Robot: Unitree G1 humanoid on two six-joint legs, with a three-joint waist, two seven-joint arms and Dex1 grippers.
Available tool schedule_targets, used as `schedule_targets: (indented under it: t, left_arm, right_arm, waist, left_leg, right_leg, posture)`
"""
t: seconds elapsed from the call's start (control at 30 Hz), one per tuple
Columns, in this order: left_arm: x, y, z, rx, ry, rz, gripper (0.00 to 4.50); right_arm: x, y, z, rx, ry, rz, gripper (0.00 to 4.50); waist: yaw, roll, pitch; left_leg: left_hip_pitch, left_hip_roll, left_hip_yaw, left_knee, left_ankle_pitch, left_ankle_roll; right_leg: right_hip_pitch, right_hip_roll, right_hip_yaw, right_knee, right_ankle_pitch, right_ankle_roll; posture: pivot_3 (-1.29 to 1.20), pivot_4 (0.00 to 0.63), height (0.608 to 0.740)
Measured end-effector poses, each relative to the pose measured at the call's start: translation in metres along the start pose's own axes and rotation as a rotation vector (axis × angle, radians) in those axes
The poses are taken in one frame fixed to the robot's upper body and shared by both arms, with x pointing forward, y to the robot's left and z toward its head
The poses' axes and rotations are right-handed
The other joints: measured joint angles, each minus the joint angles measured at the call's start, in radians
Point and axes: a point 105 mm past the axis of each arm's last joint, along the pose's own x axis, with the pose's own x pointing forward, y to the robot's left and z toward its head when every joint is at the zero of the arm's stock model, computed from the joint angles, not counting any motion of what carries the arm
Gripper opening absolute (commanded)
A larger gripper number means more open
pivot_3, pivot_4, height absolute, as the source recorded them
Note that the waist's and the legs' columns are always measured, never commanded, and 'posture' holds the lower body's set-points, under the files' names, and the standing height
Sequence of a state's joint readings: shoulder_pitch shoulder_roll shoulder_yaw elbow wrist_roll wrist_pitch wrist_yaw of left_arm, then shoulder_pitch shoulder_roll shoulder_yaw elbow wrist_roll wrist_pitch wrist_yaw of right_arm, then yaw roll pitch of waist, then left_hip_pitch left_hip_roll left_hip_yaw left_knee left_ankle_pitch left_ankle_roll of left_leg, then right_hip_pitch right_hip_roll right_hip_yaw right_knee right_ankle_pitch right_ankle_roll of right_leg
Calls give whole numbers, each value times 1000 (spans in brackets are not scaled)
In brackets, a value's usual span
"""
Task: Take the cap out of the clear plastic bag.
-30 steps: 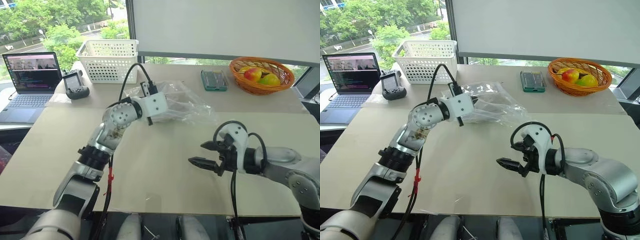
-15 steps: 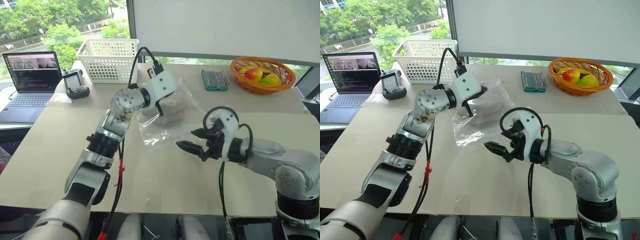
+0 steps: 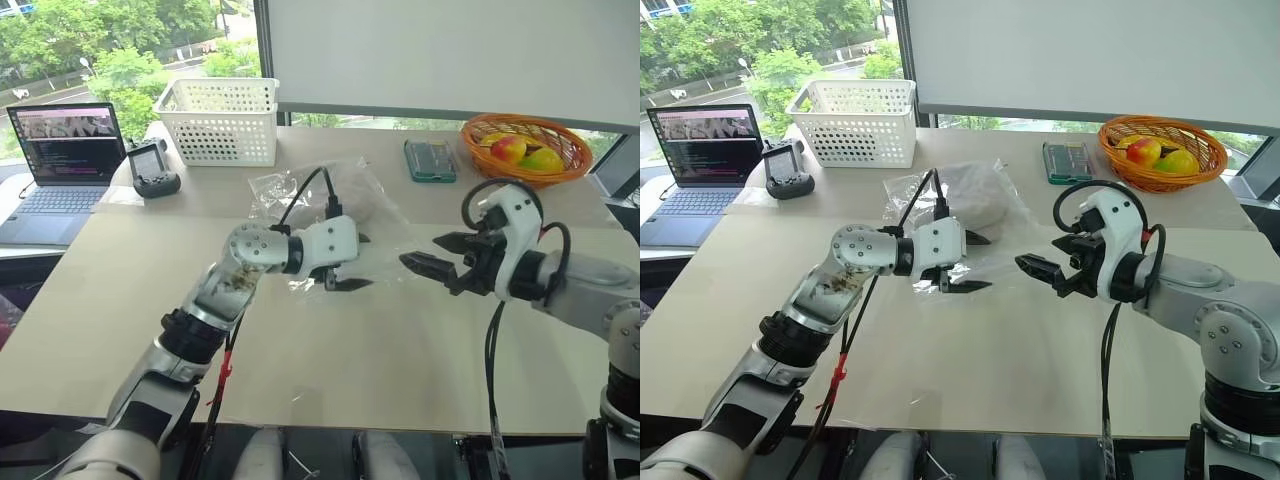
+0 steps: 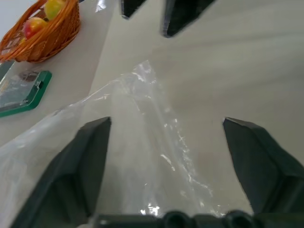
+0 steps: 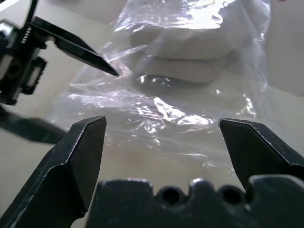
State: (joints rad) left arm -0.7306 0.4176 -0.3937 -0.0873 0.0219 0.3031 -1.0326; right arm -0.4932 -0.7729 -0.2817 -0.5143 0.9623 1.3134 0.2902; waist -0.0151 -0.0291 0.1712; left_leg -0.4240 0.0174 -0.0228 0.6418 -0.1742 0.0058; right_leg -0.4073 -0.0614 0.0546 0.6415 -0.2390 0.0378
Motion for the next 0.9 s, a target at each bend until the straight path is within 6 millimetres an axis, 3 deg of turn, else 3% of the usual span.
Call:
schedule_targets:
  t: [0.17, 0.6, 0.9]
  left_arm:
    - [3, -18, -15, 86, 74, -43, 4339]
    - [-2, 10, -49, 389, 254, 139, 4339]
    - [-1, 20, -47, 433, 242, 235, 4339]
  right_arm:
    - [-1, -7, -1, 14, 7, -24, 4500]
    - [-1, -11, -2, 17, 9, -52, 4500]
    - [-1, -16, -2, 27, 12, -65, 4500]
  waist:
    - [-1, 0, 0]
    - [0, 0, 0]
    - [0, 0, 0]
  left_leg:
    - [1, 0, 0, 0, 0, 0]
    - [0, 0, 0, 0, 0, 0]
    - [0, 0, 0, 0, 0, 0]
  right_leg:
    - [0, 0, 0, 1, 0, 0]
    - [0, 0, 1, 0, 0, 0]
    - [0, 0, 1, 0, 0, 0]
  posture:
    - [0, 150, 740]
    - [0, 150, 740]
    - [0, 150, 740]
